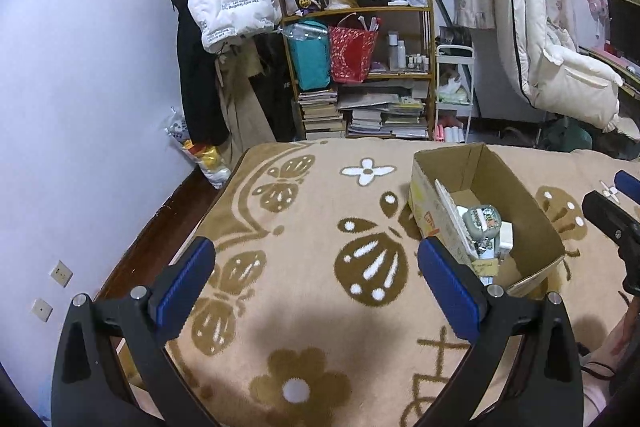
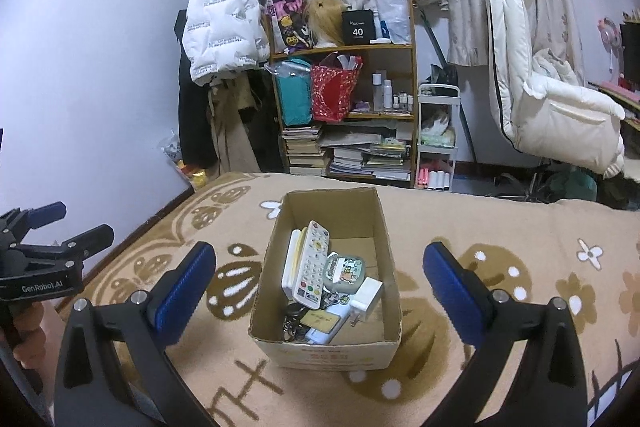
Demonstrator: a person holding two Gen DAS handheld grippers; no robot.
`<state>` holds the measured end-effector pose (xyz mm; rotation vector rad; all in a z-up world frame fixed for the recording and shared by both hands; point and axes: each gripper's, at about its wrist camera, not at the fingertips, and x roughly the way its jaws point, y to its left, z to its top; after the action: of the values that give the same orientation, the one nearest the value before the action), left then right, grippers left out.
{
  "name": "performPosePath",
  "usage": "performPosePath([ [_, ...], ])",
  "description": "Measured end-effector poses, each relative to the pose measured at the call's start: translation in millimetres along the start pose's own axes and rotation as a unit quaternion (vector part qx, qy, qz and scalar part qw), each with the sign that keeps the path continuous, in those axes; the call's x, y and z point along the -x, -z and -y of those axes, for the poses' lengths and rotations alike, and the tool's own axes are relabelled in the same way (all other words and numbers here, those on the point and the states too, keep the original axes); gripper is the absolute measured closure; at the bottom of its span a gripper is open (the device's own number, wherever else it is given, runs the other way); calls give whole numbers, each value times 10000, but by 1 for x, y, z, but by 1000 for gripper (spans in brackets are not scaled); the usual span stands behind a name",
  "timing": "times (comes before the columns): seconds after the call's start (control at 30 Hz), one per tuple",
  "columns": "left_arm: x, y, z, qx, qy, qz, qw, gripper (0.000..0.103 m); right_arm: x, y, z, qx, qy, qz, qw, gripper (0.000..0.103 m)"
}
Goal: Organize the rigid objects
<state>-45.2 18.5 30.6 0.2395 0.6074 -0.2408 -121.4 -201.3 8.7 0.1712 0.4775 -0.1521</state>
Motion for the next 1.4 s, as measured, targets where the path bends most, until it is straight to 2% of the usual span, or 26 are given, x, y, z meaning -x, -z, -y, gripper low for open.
performPosePath([
  [0.17, 1, 4, 3, -72, -322, 146, 9993, 3, -5, 4, 1, -8, -78, -58, 10000, 0],
  [0.4, -3, 5, 1, 16, -507, 108, 9987, 3, -14, 7, 5, -93, -173, -169, 9997, 0],
  [0.77, -3, 7, 8, -194, -770, 147, 9967, 3, -19, 9, 3, -75, -209, -209, 9995, 0],
  [1.4, -3, 8, 10, -228, -793, 131, 9965, 2, -20, 9, 2, -75, -201, -219, 9995, 0],
])
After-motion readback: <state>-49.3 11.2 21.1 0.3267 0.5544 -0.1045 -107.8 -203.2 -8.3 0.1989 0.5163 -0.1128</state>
